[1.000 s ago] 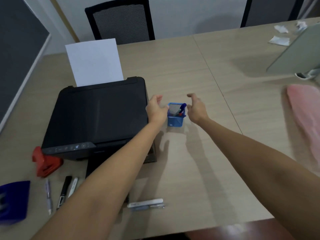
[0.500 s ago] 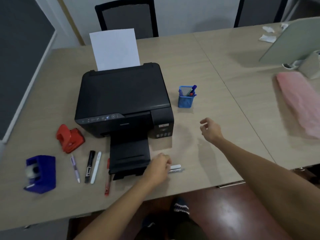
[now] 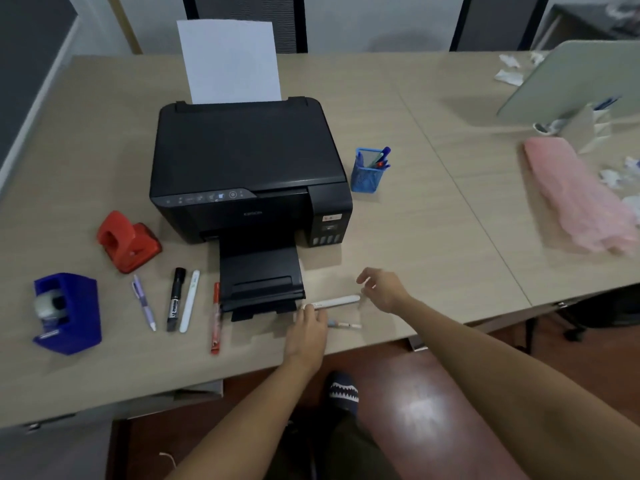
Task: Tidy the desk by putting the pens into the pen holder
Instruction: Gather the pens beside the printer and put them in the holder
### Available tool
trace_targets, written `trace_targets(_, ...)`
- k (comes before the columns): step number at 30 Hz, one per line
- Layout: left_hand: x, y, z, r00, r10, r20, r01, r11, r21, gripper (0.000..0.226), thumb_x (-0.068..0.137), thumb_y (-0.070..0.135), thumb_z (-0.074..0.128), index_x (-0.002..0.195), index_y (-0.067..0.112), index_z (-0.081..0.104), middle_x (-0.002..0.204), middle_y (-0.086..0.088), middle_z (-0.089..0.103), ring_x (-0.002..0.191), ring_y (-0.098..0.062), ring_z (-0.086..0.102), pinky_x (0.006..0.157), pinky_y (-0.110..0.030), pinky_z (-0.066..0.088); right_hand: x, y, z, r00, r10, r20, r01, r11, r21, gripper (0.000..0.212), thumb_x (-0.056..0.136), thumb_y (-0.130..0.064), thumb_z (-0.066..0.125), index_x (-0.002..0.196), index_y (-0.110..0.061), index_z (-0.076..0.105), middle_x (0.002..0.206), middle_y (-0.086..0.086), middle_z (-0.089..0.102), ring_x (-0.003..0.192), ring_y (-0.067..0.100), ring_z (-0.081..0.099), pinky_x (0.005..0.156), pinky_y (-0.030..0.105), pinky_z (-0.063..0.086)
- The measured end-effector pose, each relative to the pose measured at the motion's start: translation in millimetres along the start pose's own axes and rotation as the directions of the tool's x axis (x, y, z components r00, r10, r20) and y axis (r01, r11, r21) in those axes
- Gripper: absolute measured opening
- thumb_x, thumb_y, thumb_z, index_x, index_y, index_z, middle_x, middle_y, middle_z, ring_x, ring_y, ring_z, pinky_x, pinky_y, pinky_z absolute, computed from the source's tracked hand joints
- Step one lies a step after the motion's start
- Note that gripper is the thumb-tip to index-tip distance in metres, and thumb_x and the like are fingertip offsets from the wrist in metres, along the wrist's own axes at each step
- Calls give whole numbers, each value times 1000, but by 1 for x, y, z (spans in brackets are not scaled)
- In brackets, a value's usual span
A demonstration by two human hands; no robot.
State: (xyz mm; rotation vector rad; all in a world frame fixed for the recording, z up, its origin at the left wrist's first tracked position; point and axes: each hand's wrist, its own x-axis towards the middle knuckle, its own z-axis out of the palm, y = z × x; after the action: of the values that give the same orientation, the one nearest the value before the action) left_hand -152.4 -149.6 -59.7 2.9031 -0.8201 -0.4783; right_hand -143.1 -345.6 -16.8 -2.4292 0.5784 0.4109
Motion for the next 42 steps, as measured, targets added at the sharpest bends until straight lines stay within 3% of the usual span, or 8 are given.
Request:
trace_targets(7, -25, -15, -10, 997, 15, 72, -15, 1000, -2, 28, 93, 10, 50, 121, 12, 50, 134, -10, 44, 122, -26, 46, 89, -37, 49, -1, -7, 35, 992, -67, 106, 91, 967, -238, 29, 84, -16, 63, 113, -19, 62, 113, 14, 51, 103, 35, 55, 93, 36, 48)
trace_targets(13, -46, -21, -48, 982, 34, 188, -20, 997, -74, 21, 97, 7, 43, 117, 9, 48, 106, -11, 66, 91, -31, 66, 67, -39, 49, -1, 9, 39, 990, -66, 127, 105, 937, -333, 26, 88, -11, 52, 113, -10, 59, 118, 17, 51, 113, 36, 48, 95, 39, 45)
trace_targets(19, -12, -13, -137, 999, 31, -43, -43, 946, -321, 21, 97, 28, 49, 97, 9, 58, 91, -9, 66, 81, -28, 65, 73, -46, 55, 11, 31, -25, 996, -16, -84, 17, 1000, 7, 4, 86, -9, 58, 85, -8, 62, 88, 18, 71, 81, 30, 63, 63, 28, 37)
trace_targets(23, 52, 14, -199, 950, 15, -312, -149, 900, -410, 14, 93, 22, 57, 89, 10, 64, 84, -6, 66, 76, -23, 64, 70, -42, 55, 36, 34, -100, 925, 125, -358, -7, 949, 315, 8, 85, -11, 61, 79, -9, 65, 70, 10, 68, 65, 24, 60, 58, 26, 43)
trace_targets(27, 136, 43, -239, 912, -19, -410, -148, 917, -371, 13, 90, 9, 57, 85, 5, 68, 85, -11, 68, 77, -28, 64, 72, -43, 55, 78, 19, -164, 847, 120, -518, 101, 920, 378, 13, 87, -15, 59, 84, -7, 68, 68, 7, 65, 63, 22, 57, 60, 24, 39)
trace_targets(32, 225, 70, -257, 931, -94, -354, -19, 953, -302, 25, 82, -7, 41, 74, 17, 46, 75, -9, 47, 69, -22, 45, 60, -38, 41, 134, 4, -210, 810, 41, -585, 172, 937, 303, 13, 91, -8, 51, 90, -2, 63, 74, 10, 57, 67, 23, 49, 46, 15, 34)
trace_targets(37, 276, 88, -262, 960, -150, -236, 93, 967, -236, 22, 83, -8, 46, 95, 5, 60, 95, -20, 58, 89, -35, 60, 80, -45, 52, 186, -5, -218, 853, -182, -489, 189, 981, -34, 15, 91, 1, 43, 96, 0, 57, 92, 16, 60, 81, 32, 54, 62, 33, 33)
trace_targets(42, 310, 100, -250, 987, -146, -74, 135, 982, -132, 23, 81, -4, 56, 103, -5, 62, 109, -24, 65, 101, -40, 64, 78, -40, 52, 219, -11, -214, 893, -327, -309, 245, 929, -276, 21, 84, 6, 50, 101, -2, 57, 102, 18, 60, 92, 36, 56, 64, 34, 34)
